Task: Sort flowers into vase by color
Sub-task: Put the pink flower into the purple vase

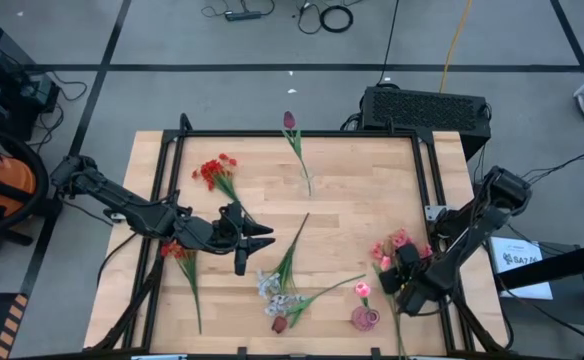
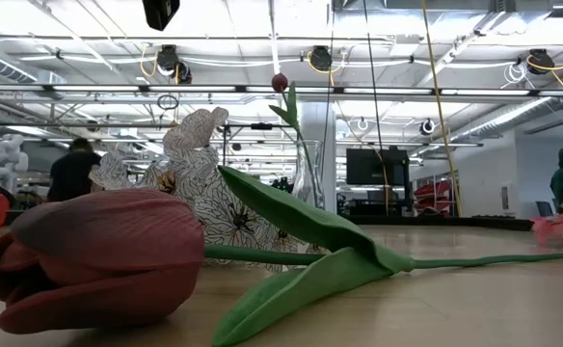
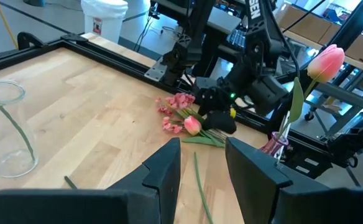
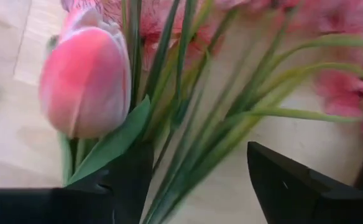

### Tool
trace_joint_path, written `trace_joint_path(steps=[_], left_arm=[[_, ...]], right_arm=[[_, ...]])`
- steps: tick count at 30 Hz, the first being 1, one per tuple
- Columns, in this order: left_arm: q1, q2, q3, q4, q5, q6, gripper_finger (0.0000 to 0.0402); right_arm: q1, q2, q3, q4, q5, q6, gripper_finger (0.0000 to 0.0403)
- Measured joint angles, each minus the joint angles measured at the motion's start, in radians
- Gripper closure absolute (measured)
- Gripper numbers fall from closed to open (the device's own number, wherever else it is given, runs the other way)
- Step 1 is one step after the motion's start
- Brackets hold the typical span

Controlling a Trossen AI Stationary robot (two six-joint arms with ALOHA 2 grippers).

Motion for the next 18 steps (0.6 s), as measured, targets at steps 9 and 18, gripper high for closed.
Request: trace_joint_path(steps=[9,18], left_arm=[[0.0,0.0,0.0,0.0,0.0,0.0,0.0268],[0.0,0.0,0.0,0.0,0.0,-0.001,0.0268]], right_arm=[[-0.062,0.066,0.007,0.097,0.033,-0.075,0.0251],[-0.091,-0.04,-0.004,0.074,0.195,-0.133,0.0389]])
